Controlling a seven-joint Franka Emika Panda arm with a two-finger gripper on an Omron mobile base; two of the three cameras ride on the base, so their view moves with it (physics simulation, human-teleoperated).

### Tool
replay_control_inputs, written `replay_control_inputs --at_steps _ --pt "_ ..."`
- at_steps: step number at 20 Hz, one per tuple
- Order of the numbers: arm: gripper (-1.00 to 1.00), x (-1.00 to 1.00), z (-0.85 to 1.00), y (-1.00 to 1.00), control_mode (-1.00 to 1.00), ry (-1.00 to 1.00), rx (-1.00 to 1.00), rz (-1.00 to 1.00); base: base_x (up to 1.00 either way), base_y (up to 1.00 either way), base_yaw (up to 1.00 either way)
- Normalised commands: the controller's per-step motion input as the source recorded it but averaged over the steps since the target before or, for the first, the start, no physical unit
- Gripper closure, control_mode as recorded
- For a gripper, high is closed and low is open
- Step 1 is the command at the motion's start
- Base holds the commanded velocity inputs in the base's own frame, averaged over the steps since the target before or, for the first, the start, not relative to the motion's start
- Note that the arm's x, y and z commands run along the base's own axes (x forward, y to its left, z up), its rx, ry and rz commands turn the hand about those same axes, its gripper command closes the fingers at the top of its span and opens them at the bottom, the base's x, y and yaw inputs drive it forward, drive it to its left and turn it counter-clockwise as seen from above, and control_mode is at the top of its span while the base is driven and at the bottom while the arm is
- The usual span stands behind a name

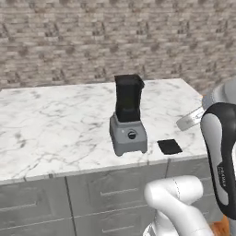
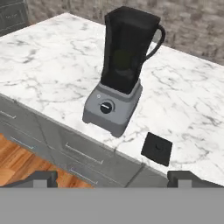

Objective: Grab the lemon and lime from the fridge, place them in the blender, close the lid, and turn on the blender to create a marinade.

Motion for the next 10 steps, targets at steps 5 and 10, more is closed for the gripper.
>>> replay_control_inputs --at_steps 5,10 --pt "-1.0 0.0 0.0 0.0 1.0 0.0 0.0 0.0 -0.63 0.97 0.75" --pt "-1.0 0.0 0.0 0.0 1.0 0.0 0.0 0.0 -0.27 1.0 0.77"
